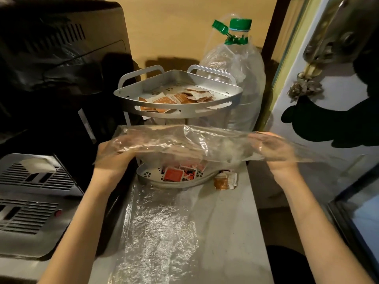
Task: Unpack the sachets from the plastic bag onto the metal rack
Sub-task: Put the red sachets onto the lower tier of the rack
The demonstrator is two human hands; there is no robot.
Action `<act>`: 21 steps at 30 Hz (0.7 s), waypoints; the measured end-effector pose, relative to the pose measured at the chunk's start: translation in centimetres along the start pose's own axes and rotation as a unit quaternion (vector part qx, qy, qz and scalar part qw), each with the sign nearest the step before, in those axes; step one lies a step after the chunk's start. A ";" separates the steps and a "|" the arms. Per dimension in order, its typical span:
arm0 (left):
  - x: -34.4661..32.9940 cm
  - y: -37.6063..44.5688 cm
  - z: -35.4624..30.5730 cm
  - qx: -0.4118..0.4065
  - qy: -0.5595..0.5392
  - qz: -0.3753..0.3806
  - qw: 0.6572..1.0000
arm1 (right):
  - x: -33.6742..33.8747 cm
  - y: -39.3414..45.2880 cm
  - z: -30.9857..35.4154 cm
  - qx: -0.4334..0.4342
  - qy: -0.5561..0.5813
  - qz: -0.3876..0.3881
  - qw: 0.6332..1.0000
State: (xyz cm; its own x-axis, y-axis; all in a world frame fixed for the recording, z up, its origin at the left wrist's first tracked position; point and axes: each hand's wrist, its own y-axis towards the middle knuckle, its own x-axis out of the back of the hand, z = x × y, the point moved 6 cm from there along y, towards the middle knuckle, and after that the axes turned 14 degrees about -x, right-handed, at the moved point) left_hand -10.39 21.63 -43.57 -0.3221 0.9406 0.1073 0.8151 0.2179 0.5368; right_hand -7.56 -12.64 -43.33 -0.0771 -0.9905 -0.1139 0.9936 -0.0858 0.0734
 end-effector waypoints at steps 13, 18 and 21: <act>-2.3 -3.8 0.3 0.066 -0.124 0.148 0.979 | 2.7 -2.6 -5.2 -0.152 -0.053 0.024 0.987; -2.5 -5.7 3.5 0.124 -0.173 0.219 0.952 | 2.3 -3.3 -8.0 -0.291 0.012 0.068 0.954; -2.1 -7.0 5.4 0.168 -0.168 0.243 0.940 | 2.0 -3.5 -9.1 -0.346 0.037 0.090 0.933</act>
State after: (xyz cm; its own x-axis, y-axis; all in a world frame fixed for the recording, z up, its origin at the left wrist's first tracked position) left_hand -12.81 19.52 -52.03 0.2526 0.9671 -0.0294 0.9512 -0.2426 0.1908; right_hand -10.42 -13.30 -52.85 0.0774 -0.9699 -0.2308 0.8077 0.1967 -0.5559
